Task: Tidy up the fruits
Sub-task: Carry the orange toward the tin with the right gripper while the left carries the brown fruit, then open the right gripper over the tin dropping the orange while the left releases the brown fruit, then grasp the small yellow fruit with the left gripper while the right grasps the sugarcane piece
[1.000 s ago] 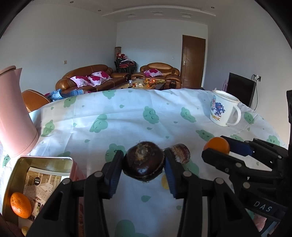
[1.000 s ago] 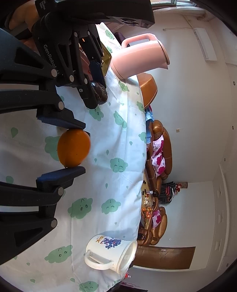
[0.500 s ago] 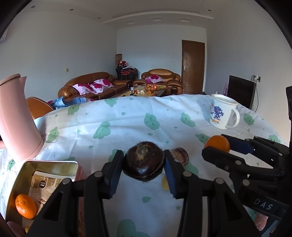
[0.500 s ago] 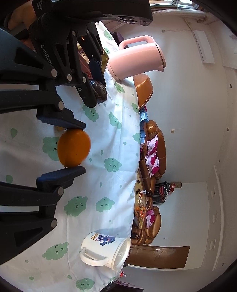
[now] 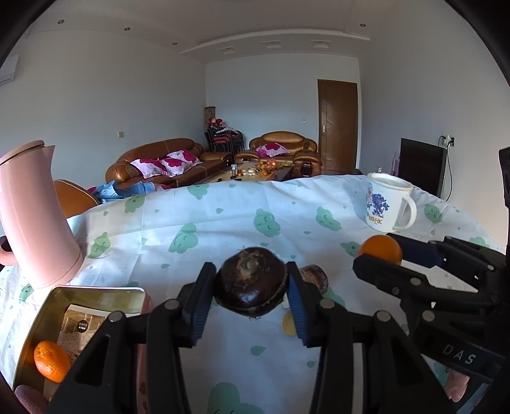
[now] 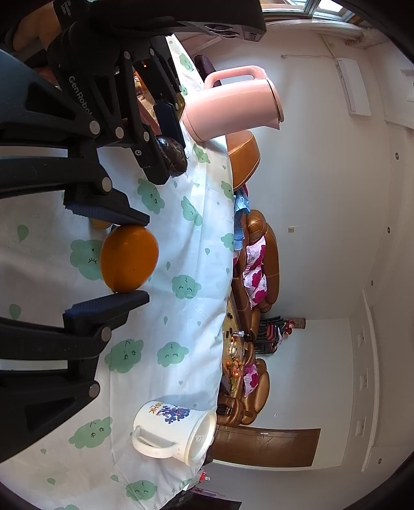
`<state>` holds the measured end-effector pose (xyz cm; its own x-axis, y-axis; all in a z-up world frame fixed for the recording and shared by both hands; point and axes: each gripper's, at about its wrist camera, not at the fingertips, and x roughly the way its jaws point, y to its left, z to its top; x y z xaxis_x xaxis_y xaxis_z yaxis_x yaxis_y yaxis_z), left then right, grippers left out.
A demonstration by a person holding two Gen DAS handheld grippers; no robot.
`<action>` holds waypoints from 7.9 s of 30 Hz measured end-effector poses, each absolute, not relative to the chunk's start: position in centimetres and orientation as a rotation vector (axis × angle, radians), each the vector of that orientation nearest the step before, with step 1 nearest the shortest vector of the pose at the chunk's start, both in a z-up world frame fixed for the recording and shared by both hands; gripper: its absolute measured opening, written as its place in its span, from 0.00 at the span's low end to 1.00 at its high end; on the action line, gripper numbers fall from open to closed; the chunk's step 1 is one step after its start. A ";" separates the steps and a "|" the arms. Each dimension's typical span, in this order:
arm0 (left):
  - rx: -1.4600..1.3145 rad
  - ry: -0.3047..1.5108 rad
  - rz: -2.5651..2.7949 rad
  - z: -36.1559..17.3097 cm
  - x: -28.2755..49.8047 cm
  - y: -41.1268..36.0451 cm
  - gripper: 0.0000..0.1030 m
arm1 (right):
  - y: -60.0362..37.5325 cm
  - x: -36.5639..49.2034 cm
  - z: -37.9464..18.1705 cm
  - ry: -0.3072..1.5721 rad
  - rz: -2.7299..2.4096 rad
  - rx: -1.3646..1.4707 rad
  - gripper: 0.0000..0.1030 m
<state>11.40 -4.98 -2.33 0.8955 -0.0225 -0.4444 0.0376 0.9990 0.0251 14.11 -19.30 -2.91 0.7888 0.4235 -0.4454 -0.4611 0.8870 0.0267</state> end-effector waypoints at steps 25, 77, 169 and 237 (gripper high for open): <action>0.081 0.371 -0.005 -1.7 9.5 -5.6 0.44 | -19.5 11.8 -2.2 0.345 0.469 -0.107 0.42; 0.021 0.357 0.022 -0.2 3.7 -0.4 0.44 | -14.4 8.2 -0.7 0.310 0.592 -0.160 0.42; -0.015 0.604 -0.077 -0.7 9.0 -2.2 0.79 | -18.5 14.6 -2.4 0.581 0.429 -0.150 0.67; -0.121 0.706 -0.086 -4.9 15.7 -0.9 0.27 | -14.3 20.6 -6.1 0.771 0.480 -0.113 0.41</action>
